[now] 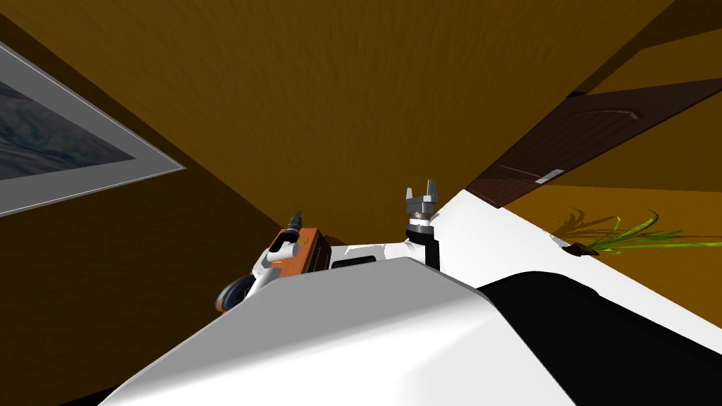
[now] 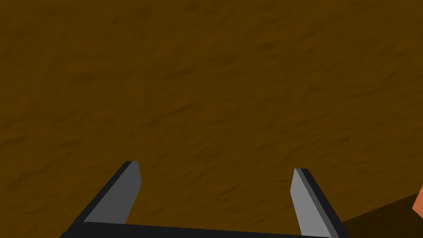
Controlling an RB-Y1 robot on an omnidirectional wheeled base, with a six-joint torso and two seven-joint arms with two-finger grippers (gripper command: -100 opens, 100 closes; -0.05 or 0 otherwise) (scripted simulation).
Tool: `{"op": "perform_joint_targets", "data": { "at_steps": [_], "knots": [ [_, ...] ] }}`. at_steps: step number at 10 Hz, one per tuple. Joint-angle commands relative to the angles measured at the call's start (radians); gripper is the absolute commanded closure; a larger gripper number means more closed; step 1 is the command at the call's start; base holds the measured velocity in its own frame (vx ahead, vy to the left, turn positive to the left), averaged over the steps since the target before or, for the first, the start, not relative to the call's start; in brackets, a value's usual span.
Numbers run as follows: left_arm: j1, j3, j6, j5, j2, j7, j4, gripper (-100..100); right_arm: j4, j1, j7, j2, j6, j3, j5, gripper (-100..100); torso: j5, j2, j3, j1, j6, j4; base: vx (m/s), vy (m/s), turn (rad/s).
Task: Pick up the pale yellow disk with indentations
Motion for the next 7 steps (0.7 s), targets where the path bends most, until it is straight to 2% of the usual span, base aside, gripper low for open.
{"op": "perform_joint_targets", "data": {
  "at_steps": [1,2,4,5,6,7],
  "knots": [
    [-0.014,0.003,0.021,0.01,0.007,-0.007,0.05,-100,0.0,0.0,0.0,0.0,0.0,0.0,0.0,0,0.0,0.0,0.0,0.0,0.0,0.0,0.018,0.007,-0.01],
    [-0.046,0.013,0.062,0.031,0.019,-0.021,0.085,-100,0.0,0.0,0.0,0.0,0.0,0.0,0.0,0,0.0,0.0,0.0,0.0,0.0,0.0,0.029,0.006,-0.014],
    [-0.046,0.013,0.073,0.031,0.019,-0.021,0.128,-100,0.0,0.0,0.0,0.0,0.0,0.0,0.0,0,0.0,-0.001,0.0,0.0,0.0,0.0,0.017,0.004,-0.003],
    [-0.077,0.023,0.121,0.052,0.029,-0.036,0.156,-100,0.0,0.0,0.0,0.0,0.0,0.0,0.0,0,0.0,0.0,0.0,0.0,0.0,0.0,0.017,0.005,-0.014],
    [-0.077,0.023,0.125,0.052,0.029,-0.036,0.188,-100,0.0,0.0,0.0,0.0,0.0,0.0,0.0,0,0.0,0.0,0.0,0.0,0.0,0.0,0.021,0.008,-0.013],
    [-0.077,0.023,0.125,0.052,0.029,-0.036,0.195,-100,0.0,0.0,0.0,0.0,0.0,0.0,0.0,0,0.0,0.0,0.0,0.0,0.0,0.0,0.008,0.005,0.004]
  ]
}}
